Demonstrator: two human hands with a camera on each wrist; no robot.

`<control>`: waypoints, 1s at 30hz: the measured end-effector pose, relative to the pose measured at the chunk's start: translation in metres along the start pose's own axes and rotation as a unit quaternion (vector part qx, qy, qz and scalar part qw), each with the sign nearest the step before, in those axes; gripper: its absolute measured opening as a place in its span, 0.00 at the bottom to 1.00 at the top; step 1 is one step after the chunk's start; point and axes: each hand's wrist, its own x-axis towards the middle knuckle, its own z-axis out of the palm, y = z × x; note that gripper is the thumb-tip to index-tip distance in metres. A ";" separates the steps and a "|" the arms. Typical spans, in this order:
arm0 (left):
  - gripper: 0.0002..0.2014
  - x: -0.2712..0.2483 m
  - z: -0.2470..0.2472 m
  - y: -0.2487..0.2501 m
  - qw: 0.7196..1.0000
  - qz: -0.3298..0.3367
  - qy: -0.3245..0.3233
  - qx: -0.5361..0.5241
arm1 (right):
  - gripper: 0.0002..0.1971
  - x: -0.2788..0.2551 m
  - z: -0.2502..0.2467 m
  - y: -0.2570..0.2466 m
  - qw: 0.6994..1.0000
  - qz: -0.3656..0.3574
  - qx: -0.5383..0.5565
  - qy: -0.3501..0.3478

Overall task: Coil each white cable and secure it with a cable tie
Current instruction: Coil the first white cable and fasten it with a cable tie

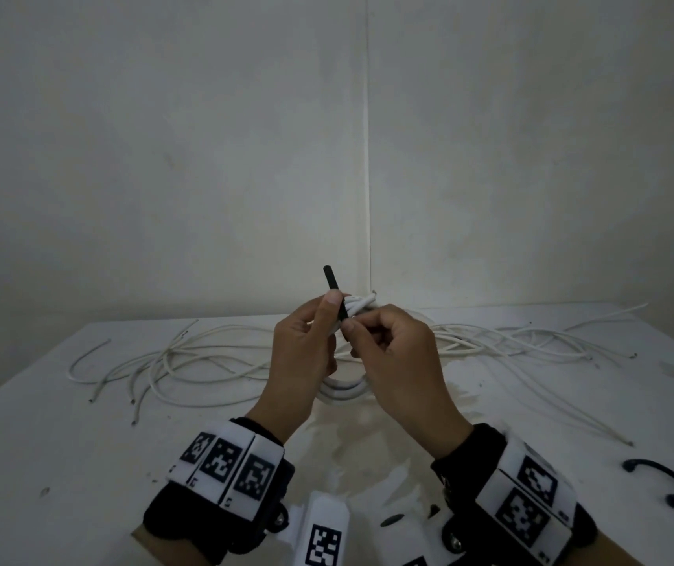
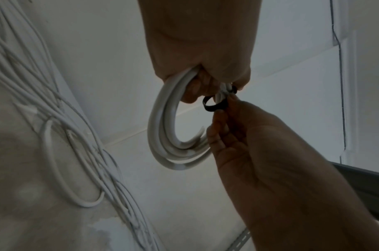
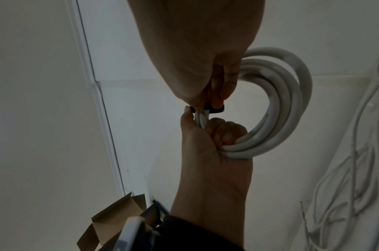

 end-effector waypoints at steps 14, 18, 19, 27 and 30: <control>0.11 0.003 -0.015 -0.002 0.999 -0.040 -0.031 0.017 | 0.04 0.029 -0.027 -0.016 0.997 -0.047 -0.054 -0.035; 0.09 -0.004 -0.012 0.002 0.997 -0.037 -0.069 0.029 | 0.11 0.040 -0.024 -0.018 0.983 -0.002 -0.078 -0.167; 0.09 -0.004 -0.012 0.003 0.996 -0.037 -0.071 0.030 | 0.11 0.041 -0.023 -0.019 0.981 0.001 -0.074 -0.179; 0.08 -0.010 -0.007 0.007 0.996 -0.023 -0.079 0.025 | 0.13 0.044 -0.024 -0.034 0.982 -0.066 -0.128 -0.119; 0.08 -0.012 -0.004 0.006 0.996 -0.010 -0.081 0.035 | 0.11 0.050 -0.026 -0.039 0.989 -0.050 -0.095 -0.098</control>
